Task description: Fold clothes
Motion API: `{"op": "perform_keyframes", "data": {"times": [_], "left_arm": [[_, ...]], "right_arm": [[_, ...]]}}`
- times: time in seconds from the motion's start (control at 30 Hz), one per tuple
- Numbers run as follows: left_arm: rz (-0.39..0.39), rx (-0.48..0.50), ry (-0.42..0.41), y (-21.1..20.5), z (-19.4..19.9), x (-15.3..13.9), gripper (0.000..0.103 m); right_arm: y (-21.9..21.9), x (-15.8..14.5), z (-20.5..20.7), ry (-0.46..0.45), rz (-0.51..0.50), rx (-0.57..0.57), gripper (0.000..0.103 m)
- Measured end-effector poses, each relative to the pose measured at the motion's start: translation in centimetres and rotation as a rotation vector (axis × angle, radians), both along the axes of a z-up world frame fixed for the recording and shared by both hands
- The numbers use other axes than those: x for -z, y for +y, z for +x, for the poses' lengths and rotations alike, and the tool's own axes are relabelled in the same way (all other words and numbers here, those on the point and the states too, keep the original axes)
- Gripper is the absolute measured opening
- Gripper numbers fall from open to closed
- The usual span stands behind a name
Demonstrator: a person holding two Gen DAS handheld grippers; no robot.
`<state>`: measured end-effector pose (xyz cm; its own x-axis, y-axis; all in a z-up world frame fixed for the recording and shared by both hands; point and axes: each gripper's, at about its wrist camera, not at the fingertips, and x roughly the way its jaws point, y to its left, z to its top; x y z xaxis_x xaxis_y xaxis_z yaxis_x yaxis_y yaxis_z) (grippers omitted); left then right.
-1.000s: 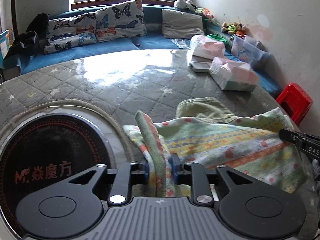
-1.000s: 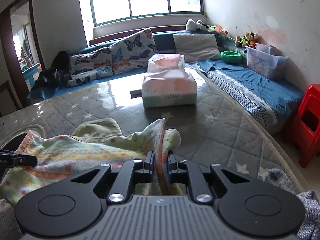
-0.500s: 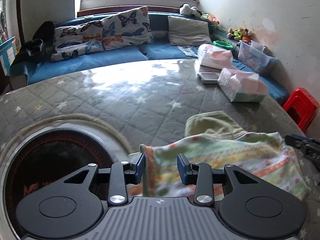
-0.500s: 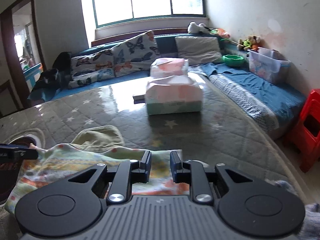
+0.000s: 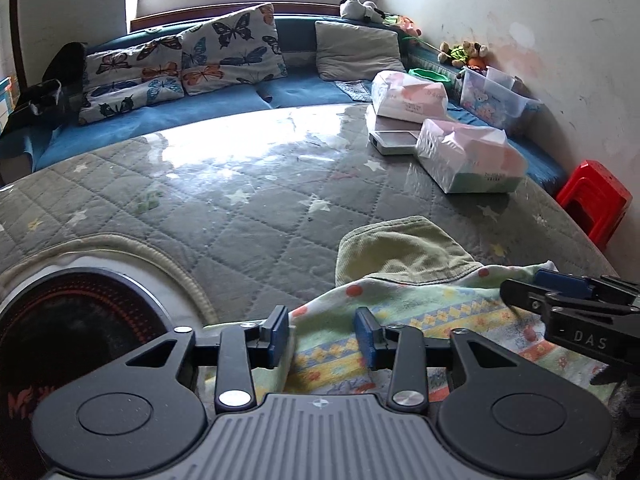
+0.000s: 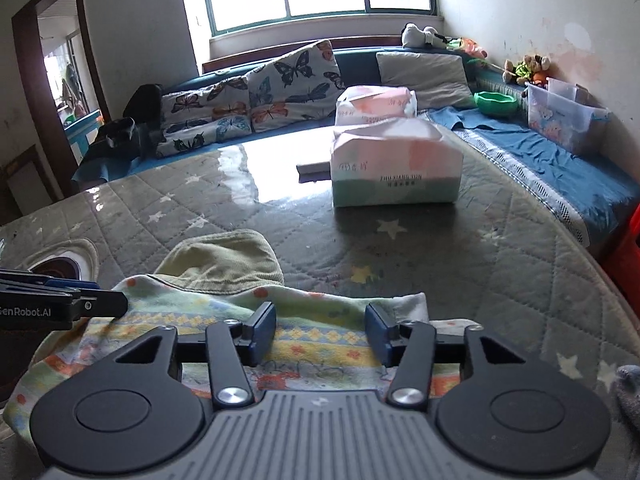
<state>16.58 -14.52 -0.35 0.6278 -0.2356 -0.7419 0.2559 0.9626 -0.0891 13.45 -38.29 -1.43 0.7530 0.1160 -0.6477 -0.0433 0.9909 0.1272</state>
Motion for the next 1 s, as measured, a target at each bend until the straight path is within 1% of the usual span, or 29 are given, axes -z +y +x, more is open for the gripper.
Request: {"op": "perform_keyframes", "data": {"times": [0.07, 0.13, 0.27, 0.33, 0.4, 0.43, 0.57, 0.63, 0.7, 1.0], "left_arm": [[0.005, 0.006, -0.002, -0.3, 0.1, 0.2, 0.044], [0.004, 0.008, -0.001, -0.4, 0.2, 0.3, 0.045], [0.001, 0.007, -0.009, -0.3, -0.1, 0.0, 0.047], [0.000, 0.006, -0.016, -0.2, -0.3, -0.2, 0.050], [0.004, 0.007, -0.027, -0.1, -0.7, -0.5, 0.055], [0.012, 0.009, -0.037, 0.0, -1.1, -0.7, 0.055], [0.023, 0.025, -0.059, 0.2, -2.7, -0.9, 0.057], [0.026, 0.033, -0.064, 0.4, -3.5, -0.9, 0.057], [0.029, 0.040, -0.068, 0.5, -4.4, -0.8, 0.058], [0.021, 0.050, -0.056, 1.5, -8.2, 0.2, 0.061]], "right_arm": [[0.0, 0.1, 0.2, 0.002, -0.004, -0.004, 0.057], [0.1, 0.3, 0.3, 0.004, -0.008, -0.008, 0.066], [0.7, 0.0, 0.2, 0.001, -0.019, -0.018, 0.072], [1.1, -0.2, -0.1, -0.003, -0.016, -0.028, 0.078], [1.5, -0.4, -0.5, -0.007, -0.021, -0.042, 0.078], [1.7, -0.5, -0.7, -0.008, -0.024, -0.049, 0.080], [2.9, -0.5, -1.9, 0.001, -0.040, -0.087, 0.083], [3.4, -0.5, -2.6, 0.003, -0.049, -0.099, 0.086], [3.8, -0.6, -3.7, 0.002, -0.065, -0.108, 0.086], [4.0, -0.2, -7.7, 0.008, -0.060, -0.102, 0.091]]}}
